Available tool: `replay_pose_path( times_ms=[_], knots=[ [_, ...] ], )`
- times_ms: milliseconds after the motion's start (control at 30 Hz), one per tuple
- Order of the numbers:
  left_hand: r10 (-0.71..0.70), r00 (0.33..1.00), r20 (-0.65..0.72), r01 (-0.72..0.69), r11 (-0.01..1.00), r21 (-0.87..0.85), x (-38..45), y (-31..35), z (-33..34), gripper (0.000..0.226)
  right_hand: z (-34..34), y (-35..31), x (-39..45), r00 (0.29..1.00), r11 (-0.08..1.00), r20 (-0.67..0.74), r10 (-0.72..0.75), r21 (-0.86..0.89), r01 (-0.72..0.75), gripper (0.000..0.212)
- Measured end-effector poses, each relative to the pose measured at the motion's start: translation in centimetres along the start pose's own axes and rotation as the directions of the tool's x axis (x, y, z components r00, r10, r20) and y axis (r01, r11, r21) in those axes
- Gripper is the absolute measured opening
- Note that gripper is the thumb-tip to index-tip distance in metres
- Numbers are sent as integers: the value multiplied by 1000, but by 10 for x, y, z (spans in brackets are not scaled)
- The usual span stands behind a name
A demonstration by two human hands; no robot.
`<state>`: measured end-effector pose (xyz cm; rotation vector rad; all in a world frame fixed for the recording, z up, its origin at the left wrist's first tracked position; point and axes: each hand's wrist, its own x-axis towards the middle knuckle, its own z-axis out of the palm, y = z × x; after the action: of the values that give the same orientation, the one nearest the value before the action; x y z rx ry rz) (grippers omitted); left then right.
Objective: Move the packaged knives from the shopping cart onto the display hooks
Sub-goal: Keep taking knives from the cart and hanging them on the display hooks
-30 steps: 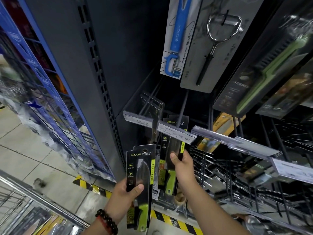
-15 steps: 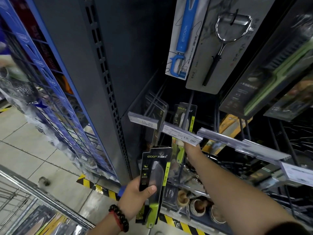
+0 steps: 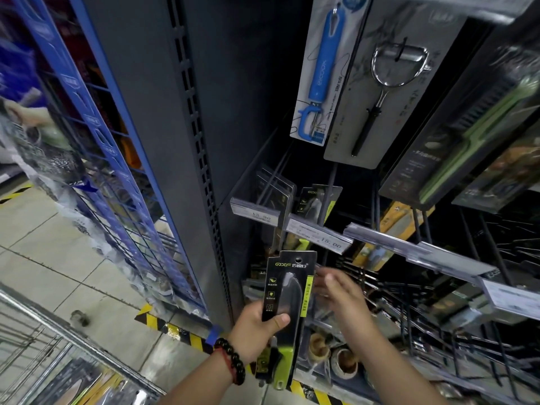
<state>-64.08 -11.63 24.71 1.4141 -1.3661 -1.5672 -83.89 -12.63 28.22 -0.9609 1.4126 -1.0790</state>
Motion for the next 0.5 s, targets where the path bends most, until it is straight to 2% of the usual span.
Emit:
replay_pose_path(
  times_ms=[67,133,233,333,367,433,500],
  knots=[
    [21,1000,16,-21,1000,-12,0,1,1,17,9,-9,-17,995,999,88,-40,-12,41,38],
    [65,997,50,-63,997,-35,-1,3,2,20,15,-16,-24,986,996,144,-90,-7,92,33],
    [128,987,94,-125,991,-40,-4,9,4,18,21,-17,-23,984,991,129,-121,-38,127,21],
    [132,989,62,-133,991,18,-6,14,2,28,24,-11,-17,993,990,71,-97,-97,104,9],
    [122,992,0,-122,990,75,-7,18,-2,30,24,-10,-14,995,989,45,-88,-119,93,6],
    [154,956,-252,-107,976,189,-14,36,-14,34,23,-9,-6,997,981,-9,-75,-177,73,17],
    [371,804,-465,-230,915,332,-22,61,-33,48,21,-9,1,997,980,-46,-67,-193,57,25]
  ],
)
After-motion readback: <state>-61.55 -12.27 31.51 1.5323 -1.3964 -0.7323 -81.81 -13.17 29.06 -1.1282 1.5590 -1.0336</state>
